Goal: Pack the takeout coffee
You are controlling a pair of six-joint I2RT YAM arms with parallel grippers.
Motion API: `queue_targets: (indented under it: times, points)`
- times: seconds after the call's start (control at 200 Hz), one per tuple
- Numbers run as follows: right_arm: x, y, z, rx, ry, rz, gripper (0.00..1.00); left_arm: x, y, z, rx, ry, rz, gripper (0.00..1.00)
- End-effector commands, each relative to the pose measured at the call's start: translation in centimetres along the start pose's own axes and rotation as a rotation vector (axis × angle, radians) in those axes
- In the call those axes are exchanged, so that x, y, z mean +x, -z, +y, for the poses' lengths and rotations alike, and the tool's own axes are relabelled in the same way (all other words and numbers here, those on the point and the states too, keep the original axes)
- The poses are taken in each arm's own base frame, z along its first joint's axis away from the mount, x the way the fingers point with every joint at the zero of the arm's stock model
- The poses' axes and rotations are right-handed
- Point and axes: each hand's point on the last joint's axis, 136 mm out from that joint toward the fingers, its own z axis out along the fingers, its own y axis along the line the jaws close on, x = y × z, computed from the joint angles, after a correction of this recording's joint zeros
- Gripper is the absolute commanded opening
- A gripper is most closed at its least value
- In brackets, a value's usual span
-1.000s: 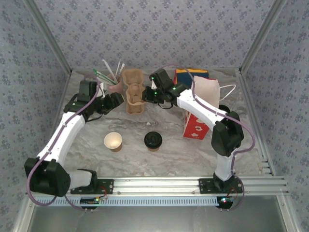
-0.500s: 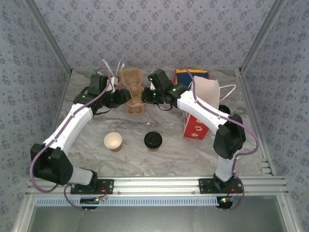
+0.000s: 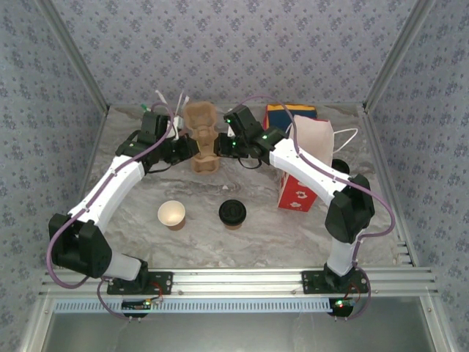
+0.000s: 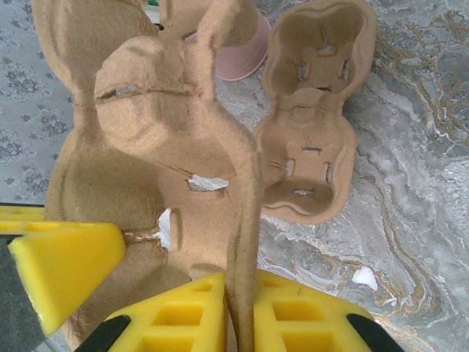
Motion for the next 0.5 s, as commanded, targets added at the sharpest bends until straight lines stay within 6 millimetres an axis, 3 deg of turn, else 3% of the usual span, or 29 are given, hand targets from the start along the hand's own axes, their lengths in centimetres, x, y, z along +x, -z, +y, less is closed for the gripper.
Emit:
queue_targets:
  times: [0.0,0.215,0.495]
  points:
    - [-1.2,2.0,1.4,-0.026,0.029,-0.044,0.20,-0.8,0.6,-1.3,0.020,-0.038,-0.027,0.01]
    - [-1.8,2.5,1.2,-0.051,0.051,-0.025,0.37,-0.6,1.4,-1.5,0.016,-0.068,-0.044,0.00]
    - [-1.8,3.3,0.3,-0.082,0.113,0.083,0.40,-0.4,1.8,-1.8,0.025,-0.096,-0.047,0.00]
